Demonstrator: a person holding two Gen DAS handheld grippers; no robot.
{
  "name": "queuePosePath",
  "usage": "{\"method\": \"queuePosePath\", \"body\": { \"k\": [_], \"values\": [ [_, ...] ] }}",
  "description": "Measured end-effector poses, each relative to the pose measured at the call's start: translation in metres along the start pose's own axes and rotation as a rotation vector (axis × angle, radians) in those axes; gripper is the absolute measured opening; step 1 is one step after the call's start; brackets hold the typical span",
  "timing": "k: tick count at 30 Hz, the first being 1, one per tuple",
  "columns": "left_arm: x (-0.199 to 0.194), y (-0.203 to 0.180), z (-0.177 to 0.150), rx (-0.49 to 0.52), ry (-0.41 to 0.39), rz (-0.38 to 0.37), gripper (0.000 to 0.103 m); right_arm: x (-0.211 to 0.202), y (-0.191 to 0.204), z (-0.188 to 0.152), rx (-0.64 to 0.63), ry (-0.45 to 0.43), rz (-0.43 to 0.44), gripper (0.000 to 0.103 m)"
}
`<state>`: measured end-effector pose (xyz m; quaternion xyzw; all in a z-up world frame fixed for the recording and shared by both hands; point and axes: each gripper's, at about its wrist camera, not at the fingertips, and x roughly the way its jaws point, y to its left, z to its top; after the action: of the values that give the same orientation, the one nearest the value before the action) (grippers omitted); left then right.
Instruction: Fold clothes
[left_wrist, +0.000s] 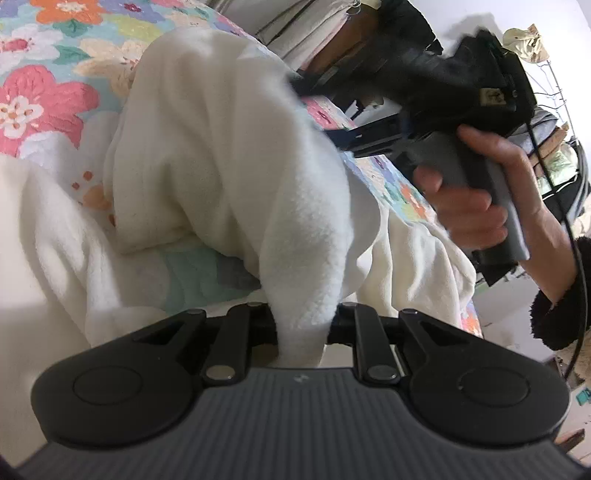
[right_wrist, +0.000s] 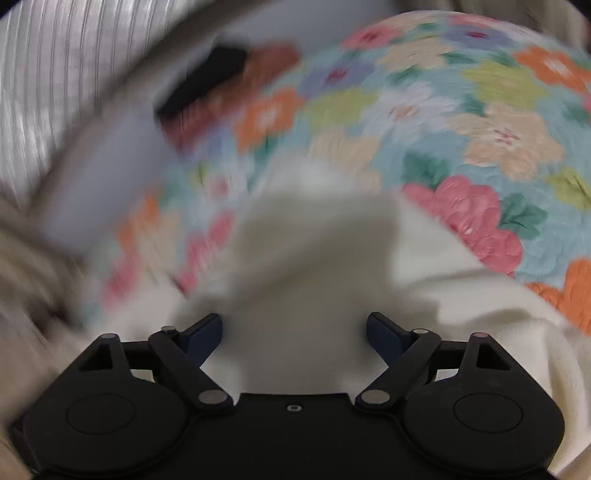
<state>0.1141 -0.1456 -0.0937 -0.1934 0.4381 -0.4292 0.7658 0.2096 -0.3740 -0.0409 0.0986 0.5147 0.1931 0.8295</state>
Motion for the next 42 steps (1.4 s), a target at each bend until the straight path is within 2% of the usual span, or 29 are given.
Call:
{"method": "queuePosePath", "body": {
  "k": [2, 4, 5, 6, 9, 13, 17, 19, 21, 26, 29, 33, 36, 38, 42],
  "values": [
    [0.001, 0.001, 0.001, 0.004, 0.008, -0.002, 0.016, 0.013, 0.019, -0.010, -0.139, 0.038, -0.104, 0.087],
    [0.002, 0.001, 0.001, 0.010, 0.002, 0.016, 0.016, 0.021, 0.036, -0.021, -0.264, 0.050, -0.200, 0.064],
    [0.002, 0.002, 0.002, 0.012, -0.007, 0.027, 0.017, 0.017, 0.041, -0.024, -0.287, 0.028, -0.219, 0.039],
    [0.000, 0.004, 0.003, 0.011, -0.018, 0.034, 0.017, 0.009, 0.043, -0.025, -0.294, -0.002, -0.250, 0.019],
    [-0.011, 0.008, 0.009, -0.007, -0.067, 0.040, 0.022, -0.020, 0.045, -0.026, -0.309, -0.117, -0.330, 0.015],
    [-0.031, 0.011, 0.019, -0.015, -0.152, 0.064, 0.042, -0.071, 0.038, -0.030, -0.284, -0.293, -0.484, 0.014],
    [-0.038, 0.015, 0.023, -0.030, -0.191, 0.103, 0.048, -0.117, 0.018, -0.035, -0.199, -0.416, -0.596, 0.014],
    [-0.039, 0.021, 0.024, -0.038, -0.202, 0.130, 0.048, -0.127, 0.006, -0.041, -0.186, -0.447, -0.695, 0.014],
    [-0.034, 0.027, 0.023, -0.037, -0.195, 0.160, 0.048, -0.130, -0.016, -0.050, -0.126, -0.425, -0.742, 0.014],
    [-0.026, 0.033, 0.024, -0.026, -0.181, 0.202, 0.049, -0.104, -0.090, -0.082, 0.077, -0.237, -0.740, 0.015],
    [-0.023, 0.028, 0.023, -0.011, -0.180, 0.213, 0.052, -0.089, -0.116, -0.103, 0.160, -0.203, -0.689, 0.016],
    [-0.018, 0.021, 0.038, 0.034, -0.192, 0.204, 0.054, -0.083, -0.117, -0.114, 0.148, -0.228, -0.670, 0.017],
    [-0.010, 0.013, 0.060, 0.069, -0.184, 0.170, 0.068, -0.090, -0.114, -0.123, 0.161, -0.290, -0.638, 0.018],
    [0.005, 0.014, 0.071, 0.058, -0.151, 0.113, 0.081, -0.093, -0.118, -0.129, 0.193, -0.332, -0.599, 0.018],
    [0.052, 0.017, 0.083, -0.060, -0.001, 0.036, 0.084, -0.094, -0.124, -0.135, 0.196, -0.364, -0.554, 0.018]
  ]
}}
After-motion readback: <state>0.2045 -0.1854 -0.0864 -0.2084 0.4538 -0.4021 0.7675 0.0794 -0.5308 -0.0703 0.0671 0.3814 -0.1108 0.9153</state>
